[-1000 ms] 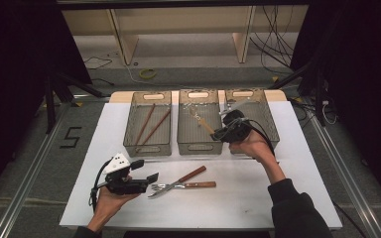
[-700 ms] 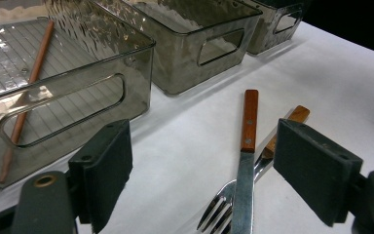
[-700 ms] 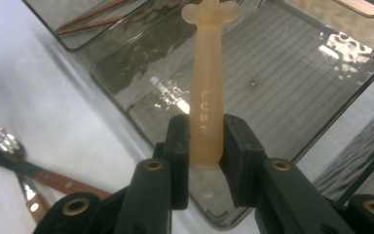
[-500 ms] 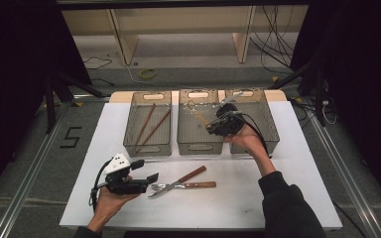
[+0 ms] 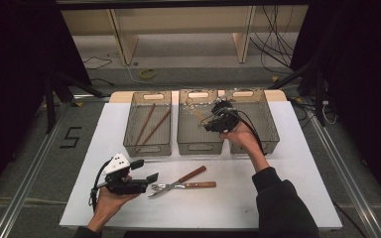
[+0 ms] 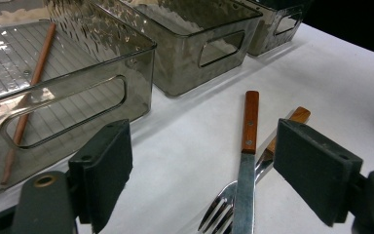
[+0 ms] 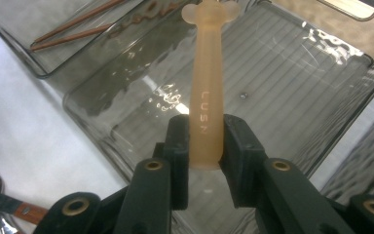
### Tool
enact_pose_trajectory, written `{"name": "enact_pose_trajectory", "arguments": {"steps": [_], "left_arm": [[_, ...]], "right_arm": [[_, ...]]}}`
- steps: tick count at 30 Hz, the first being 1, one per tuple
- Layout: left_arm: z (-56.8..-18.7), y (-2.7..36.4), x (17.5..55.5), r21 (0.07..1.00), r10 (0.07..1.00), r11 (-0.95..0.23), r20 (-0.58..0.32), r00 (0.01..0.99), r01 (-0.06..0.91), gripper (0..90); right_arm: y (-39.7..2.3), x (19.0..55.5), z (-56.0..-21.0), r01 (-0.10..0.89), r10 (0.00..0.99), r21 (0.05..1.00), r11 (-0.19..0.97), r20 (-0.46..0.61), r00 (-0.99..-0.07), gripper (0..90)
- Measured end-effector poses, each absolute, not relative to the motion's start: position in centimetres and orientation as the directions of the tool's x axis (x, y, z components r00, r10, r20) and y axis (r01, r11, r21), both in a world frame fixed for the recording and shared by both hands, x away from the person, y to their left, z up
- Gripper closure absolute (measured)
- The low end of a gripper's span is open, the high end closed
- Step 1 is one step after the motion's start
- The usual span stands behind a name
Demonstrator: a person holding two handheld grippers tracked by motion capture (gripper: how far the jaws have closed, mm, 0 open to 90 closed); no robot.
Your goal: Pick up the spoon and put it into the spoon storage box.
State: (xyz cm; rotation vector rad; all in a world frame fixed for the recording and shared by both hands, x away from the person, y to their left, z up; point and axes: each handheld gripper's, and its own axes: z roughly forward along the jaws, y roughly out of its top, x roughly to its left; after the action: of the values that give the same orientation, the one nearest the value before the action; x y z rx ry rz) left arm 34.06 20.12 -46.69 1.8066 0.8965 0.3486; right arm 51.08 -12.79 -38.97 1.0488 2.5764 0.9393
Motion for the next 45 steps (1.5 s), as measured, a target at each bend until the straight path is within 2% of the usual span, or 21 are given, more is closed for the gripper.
{"name": "enact_pose_trajectory", "arguments": {"steps": [16, 29, 31, 35, 41, 45], "left_arm": [[-46.6, 20.2, 34.1, 0.895, 0.718, -0.173, -0.172, 0.675, 0.412, 21.5], [-46.6, 20.1, 34.1, 0.896, 0.717, -0.171, -0.173, 0.676, 0.410, 21.5], [-46.6, 20.1, 34.1, 0.895, 0.716, -0.171, -0.175, 0.676, 0.412, 21.5], [-46.6, 20.1, 34.0, 0.895, 0.717, -0.170, -0.175, 0.675, 0.412, 21.5], [-46.6, 20.2, 34.0, 0.896, 0.719, -0.170, -0.171, 0.674, 0.410, 21.4], [-46.6, 20.3, 34.1, 0.896, 0.720, -0.169, -0.172, 0.672, 0.410, 21.4]], "right_arm": [[-11.7, 51.8, -39.5, 0.587, 0.708, 0.606, 0.537, 0.055, -0.704, 74.2], [-11.1, 52.1, -40.8, 0.625, 0.726, 0.553, 0.551, 0.052, -0.686, 73.7], [-11.1, 52.2, -40.9, 0.637, 0.733, 0.545, 0.545, 0.060, -0.678, 71.4], [-11.1, 52.3, -40.9, 0.644, 0.739, 0.548, 0.534, 0.068, -0.671, 57.8], [-11.2, 51.3, -39.9, 0.594, 0.703, 0.590, 0.547, 0.060, -0.708, 49.9], [-11.5, 50.2, -39.0, 0.562, 0.674, 0.621, 0.547, 0.072, -0.735, 48.1]]}}
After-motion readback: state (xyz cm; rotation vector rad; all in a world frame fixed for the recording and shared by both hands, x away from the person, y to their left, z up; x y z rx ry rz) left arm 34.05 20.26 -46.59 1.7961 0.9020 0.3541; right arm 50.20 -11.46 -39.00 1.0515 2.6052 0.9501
